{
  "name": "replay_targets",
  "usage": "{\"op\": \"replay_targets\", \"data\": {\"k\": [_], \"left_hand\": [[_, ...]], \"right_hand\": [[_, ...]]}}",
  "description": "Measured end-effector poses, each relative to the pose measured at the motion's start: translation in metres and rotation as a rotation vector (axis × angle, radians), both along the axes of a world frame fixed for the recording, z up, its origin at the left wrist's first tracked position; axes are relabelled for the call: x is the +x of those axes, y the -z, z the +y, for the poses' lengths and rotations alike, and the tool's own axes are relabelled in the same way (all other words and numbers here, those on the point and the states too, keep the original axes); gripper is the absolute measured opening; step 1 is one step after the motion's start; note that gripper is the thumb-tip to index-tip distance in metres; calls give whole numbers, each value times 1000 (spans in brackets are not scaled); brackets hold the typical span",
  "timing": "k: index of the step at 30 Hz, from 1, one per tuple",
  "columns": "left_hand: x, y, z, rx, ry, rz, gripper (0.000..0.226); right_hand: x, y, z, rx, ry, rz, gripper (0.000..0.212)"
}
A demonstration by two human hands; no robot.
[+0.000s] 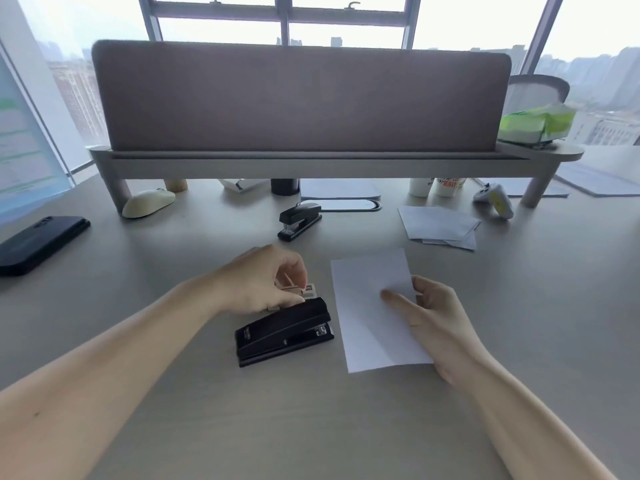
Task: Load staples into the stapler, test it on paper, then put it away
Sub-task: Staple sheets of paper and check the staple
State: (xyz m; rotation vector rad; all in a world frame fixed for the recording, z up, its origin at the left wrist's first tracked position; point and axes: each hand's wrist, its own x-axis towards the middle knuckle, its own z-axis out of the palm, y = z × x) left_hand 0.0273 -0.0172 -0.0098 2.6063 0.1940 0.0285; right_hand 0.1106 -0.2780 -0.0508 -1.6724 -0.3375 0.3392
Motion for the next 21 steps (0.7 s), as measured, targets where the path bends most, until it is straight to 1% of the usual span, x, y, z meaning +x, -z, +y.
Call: {"op": "replay_targets", "data": {"k": [2,4,6,7,9,12,17,19,21], "left_hand": [[-1,2,1,43,-18,-22,17],[-5,1,-1,72,-45,-109,13],[-17,-3,-12,-17,-81,-253,3],[-25,-5,-21,-58,-85,-286,5],[-42,-4,-37,-64,-15,-246,7],[-59,8,-49,10,84,-210,20],[-61,18,-50,-1,69,-267,25],[-61,19,-50,-8,52,-278,28],[-63,17,-55,25,-26,-356,32]], "right_hand": [[-1,-1,-1,-41,-2,-15,12],[-4,-2,-3,-82,-8,-25,12],[-8,-4,-5,-121,-19,-26,13],[-10,-5,-6,-137,-29,-25,13],[-15,-6,-7,-169,-50,-21,13],[-20,-10,-9,-203,-87,8,15],[-35,-12,-14,-300,-166,6,22],[-38,-11,-15,-287,-151,2,21],[-38,-10,-15,-221,-126,23,19]]}}
